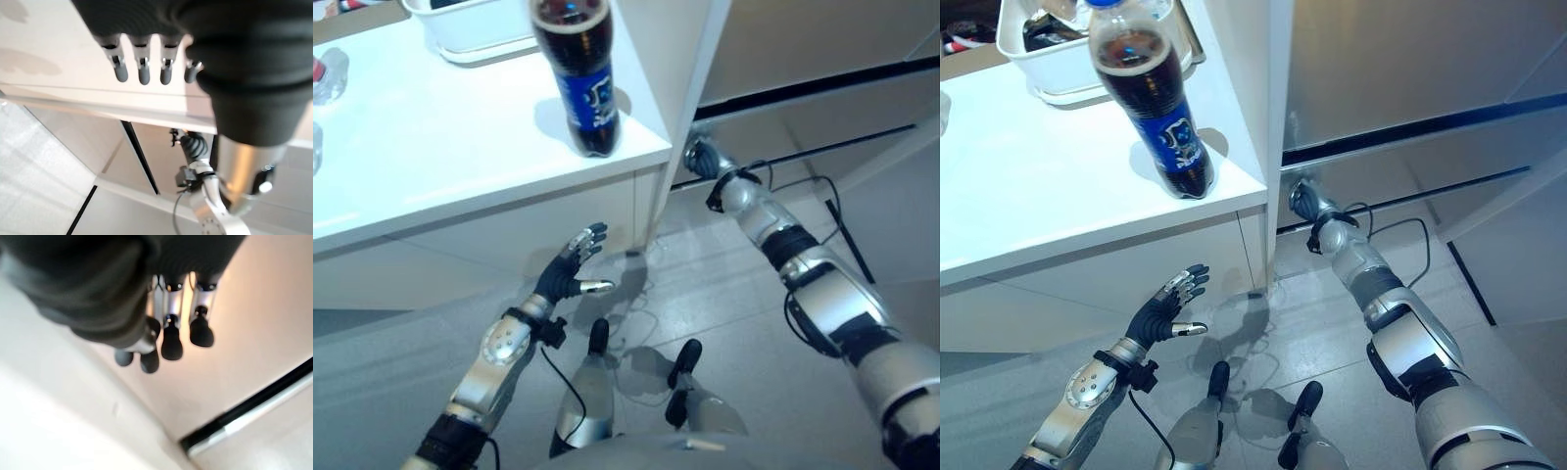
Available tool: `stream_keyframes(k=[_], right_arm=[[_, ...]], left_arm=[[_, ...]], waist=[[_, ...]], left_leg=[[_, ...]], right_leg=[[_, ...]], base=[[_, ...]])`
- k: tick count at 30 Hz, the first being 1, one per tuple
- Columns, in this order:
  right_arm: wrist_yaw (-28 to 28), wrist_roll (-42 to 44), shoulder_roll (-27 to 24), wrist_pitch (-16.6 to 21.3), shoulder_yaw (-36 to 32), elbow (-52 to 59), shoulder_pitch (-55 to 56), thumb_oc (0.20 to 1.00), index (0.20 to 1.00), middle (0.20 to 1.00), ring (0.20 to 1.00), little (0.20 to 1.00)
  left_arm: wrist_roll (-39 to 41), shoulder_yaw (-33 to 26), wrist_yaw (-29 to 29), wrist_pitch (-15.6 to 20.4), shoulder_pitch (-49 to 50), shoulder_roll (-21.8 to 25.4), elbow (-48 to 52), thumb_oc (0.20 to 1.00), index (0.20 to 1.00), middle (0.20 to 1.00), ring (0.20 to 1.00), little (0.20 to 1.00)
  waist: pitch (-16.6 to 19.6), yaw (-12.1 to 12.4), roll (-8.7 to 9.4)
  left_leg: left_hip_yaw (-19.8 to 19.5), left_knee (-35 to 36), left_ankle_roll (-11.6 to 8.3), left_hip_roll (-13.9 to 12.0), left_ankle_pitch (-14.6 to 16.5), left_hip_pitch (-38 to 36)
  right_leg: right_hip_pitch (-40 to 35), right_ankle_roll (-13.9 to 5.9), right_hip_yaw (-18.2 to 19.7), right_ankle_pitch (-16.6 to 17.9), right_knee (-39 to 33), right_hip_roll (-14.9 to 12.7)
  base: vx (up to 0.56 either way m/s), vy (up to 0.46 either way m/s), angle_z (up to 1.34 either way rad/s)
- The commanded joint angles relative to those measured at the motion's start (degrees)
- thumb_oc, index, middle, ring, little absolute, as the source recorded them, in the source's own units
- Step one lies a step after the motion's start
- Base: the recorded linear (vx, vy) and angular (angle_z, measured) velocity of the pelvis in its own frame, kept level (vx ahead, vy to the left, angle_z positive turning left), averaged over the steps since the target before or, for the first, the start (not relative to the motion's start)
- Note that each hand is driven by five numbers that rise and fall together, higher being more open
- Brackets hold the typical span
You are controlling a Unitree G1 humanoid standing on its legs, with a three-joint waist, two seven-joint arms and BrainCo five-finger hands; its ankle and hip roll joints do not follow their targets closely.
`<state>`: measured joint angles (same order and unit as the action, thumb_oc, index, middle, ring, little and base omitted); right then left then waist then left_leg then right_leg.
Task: Take the drinks into the refrigerator
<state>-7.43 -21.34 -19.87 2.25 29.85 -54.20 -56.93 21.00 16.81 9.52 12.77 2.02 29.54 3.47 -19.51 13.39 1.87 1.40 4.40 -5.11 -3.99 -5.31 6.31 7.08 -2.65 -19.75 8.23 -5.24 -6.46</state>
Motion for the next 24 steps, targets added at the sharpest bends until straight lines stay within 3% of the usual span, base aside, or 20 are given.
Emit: stream_keyframes(k=[1,2,3,4,10,11,13,14,15,18,19,21,22,23,24], right_arm=[[-1.8,0.8,-0.6,2.5,-0.9,4.3,-3.7,0.200,0.200,0.200,0.200,0.200],[-1.8,1.3,-0.8,2.6,-1.5,4.7,-2.7,0.275,0.275,0.275,0.275,0.275],[-2.4,2.6,-0.8,2.7,-2.7,4.8,-1.0,0.404,0.404,0.404,0.404,0.404],[-2.5,3.5,-0.9,2.7,-3.5,5.5,0.9,1.000,1.000,1.000,1.000,1.000],[-6.1,16.0,3.2,4.1,-12.5,1.5,18.1,1.000,1.000,1.000,1.000,1.000],[-7.1,21.4,6.0,4.6,-15.4,-3.5,25.0,1.000,1.000,1.000,1.000,1.000],[-5.8,23.1,7.1,4.8,-16.2,-6.1,27.7,1.000,1.000,1.000,1.000,1.000],[-4.8,25.4,8.8,4.1,-18.1,-13.1,32.1,1.000,1.000,1.000,1.000,1.000],[-4.8,25.5,8.7,4.1,-18.2,-13.2,32.0,1.000,1.000,1.000,1.000,1.000],[-3.8,27.7,10.2,2.4,-21.7,-21.5,37.8,1.000,1.000,1.000,1.000,1.000],[-2.7,28.1,10.8,0.8,-23.7,-26.3,41.6,1.000,1.000,1.000,1.000,1.000],[-3.0,27.2,11.1,0.1,-24.8,-28.6,44.2,1.000,1.000,1.000,1.000,1.000],[-3.0,27.2,11.1,0.1,-24.8,-28.6,44.2,1.000,1.000,1.000,1.000,1.000],[-2.9,28.3,11.7,0.3,-25.9,-28.7,46.7,1.000,1.000,1.000,1.000,1.000],[-2.9,28.3,11.7,0.3,-25.9,-28.7,46.6,1.000,1.000,1.000,1.000,1.000]], left_arm=[[-0.4,1.8,-0.5,3.2,-0.6,0.6,5.9,1.000,1.000,1.000,1.000,1.000],[-0.3,1.7,-0.4,3.2,-0.7,0.5,5.7,1.000,1.000,1.000,1.000,1.000],[0.0,1.8,-0.5,3.2,-0.9,0.0,5.4,1.000,1.000,1.000,1.000,1.000],[0.1,1.8,-0.7,3.3,-1.1,-0.1,4.9,1.000,1.000,1.000,1.000,1.000],[0.6,1.9,-2.9,2.9,-1.6,-4.4,-1.7,1.000,1.000,1.000,1.000,1.000],[-4.1,0.8,-6.7,3.1,-1.9,-5.7,-5.3,1.000,1.000,1.000,1.000,1.000],[-5.1,0.2,-7.2,3.1,-1.5,-6.3,-6.6,1.000,1.000,1.000,1.000,1.000],[-2.3,-0.5,-7.7,2.2,-1.4,-9.8,-13.7,1.000,1.000,1.000,1.000,1.000],[-2.4,-0.4,-7.7,2.3,-1.5,-9.8,-13.8,1.000,1.000,1.000,1.000,1.000],[0.6,-1.8,-8.9,-0.1,-3.5,-15.4,-27.2,1.000,1.000,1.000,1.000,1.000],[0.4,-3.3,-9.7,-1.7,-5.3,-18.1,-36.0,1.000,1.000,1.000,1.000,1.000],[0.7,-5.7,-9.9,-2.4,-7.4,-20.5,-47.8,1.000,1.000,1.000,1.000,1.000],[0.7,-5.7,-9.9,-2.4,-7.5,-20.5,-47.9,1.000,1.000,1.000,1.000,1.000],[3.7,-10.2,-11.6,-3.1,-10.1,-22.7,-58.1,1.000,1.000,1.000,1.000,1.000],[3.7,-10.2,-11.6,-3.1,-10.2,-22.7,-58.2,1.000,1.000,1.000,1.000,1.000]], waist=[[1.1,-0.4,1.80],[1.1,-0.5,1.76],[1.1,-0.8,1.71],[1.2,-1.0,1.67],[1.4,-2.6,0.77],[1.4,-3.1,0.48],[1.6,-3.4,0.44],[1.6,-3.9,0.10],[1.8,-4.0,0.16],[2.1,-5.4,-0.55],[2.6,-6.4,-0.94],[3.3,-7.5,-1.29],[3.4,-7.5,-1.25],[4.0,-8.7,-1.30],[4.1,-8.8,-1.25]], left_leg=[[-0.6,0.6,4.16,4.9,3.5,-0.7],[-0.6,0.6,4.19,5.0,3.5,-0.9],[-0.6,0.6,4.25,5.1,3.6,-1.1],[-0.5,0.6,4.32,5.1,3.7,-1.4],[-0.3,0.6,4.68,5.2,4.4,-3.0],[-0.3,0.6,4.54,4.9,4.8,-3.8],[-0.4,0.6,4.61,4.9,4.4,-3.7],[-0.3,0.6,4.63,4.8,4.9,-4.7],[-0.3,0.6,4.71,4.9,4.7,-4.4],[0.0,0.6,4.77,4.6,5.2,-5.6],[0.4,0.6,4.72,4.4,5.4,-6.4],[1.0,0.6,4.51,4.1,6.1,-7.8],[0.9,0.6,4.56,4.2,5.9,-7.6],[1.5,0.6,4.33,3.8,6.5,-8.8],[1.4,0.6,4.38,3.9,6.3,-8.5]], right_leg=[[-3.2,-4.47,-0.6,-1.5,1.9,-2.3],[-3.3,-4.46,-0.5,-1.5,2.0,-2.4],[-3.3,-4.45,-0.5,-1.6,2.3,-2.5],[-3.2,-4.48,-0.4,-1.8,2.9,-2.6],[-3.4,-4.36,-0.1,-2.8,5.0,-3.3],[-3.9,-4.34,-0.3,-3.5,5.4,-3.1],[-3.7,-4.26,-0.6,-3.7,5.8,-3.1],[-4.0,-4.08,-0.3,-4.4,6.8,-3.1],[-3.7,-4.09,-0.4,-4.2,6.7,-3.2],[-4.0,-3.80,0.0,-4.8,7.5,-3.1],[-4.5,-3.60,0.0,-5.2,7.5,-3.0],[-5.7,-3.50,0.2,-5.9,7.3,-2.6],[-5.5,-3.51,0.1,-5.7,7.1,-2.6],[-6.3,-3.30,0.5,-6.2,7.2,-2.2],[-6.2,-3.31,0.4,-6.0,7.1,-2.3]], base=[[-0.03,0.011,0.03],[0.00,0.000,0.00],[0.00,0.000,0.00],[0.00,0.000,0.00],[0.00,0.005,0.01],[0.00,0.000,0.00],[0.00,0.000,0.00],[0.00,-0.004,-0.07],[0.03,-0.007,-0.02],[0.05,0.006,-0.02],[0.08,0.015,-0.06],[0.08,0.010,-0.11],[0.09,0.003,-0.10],[0.05,0.003,-0.05],[0.11,0.001,-0.11]])
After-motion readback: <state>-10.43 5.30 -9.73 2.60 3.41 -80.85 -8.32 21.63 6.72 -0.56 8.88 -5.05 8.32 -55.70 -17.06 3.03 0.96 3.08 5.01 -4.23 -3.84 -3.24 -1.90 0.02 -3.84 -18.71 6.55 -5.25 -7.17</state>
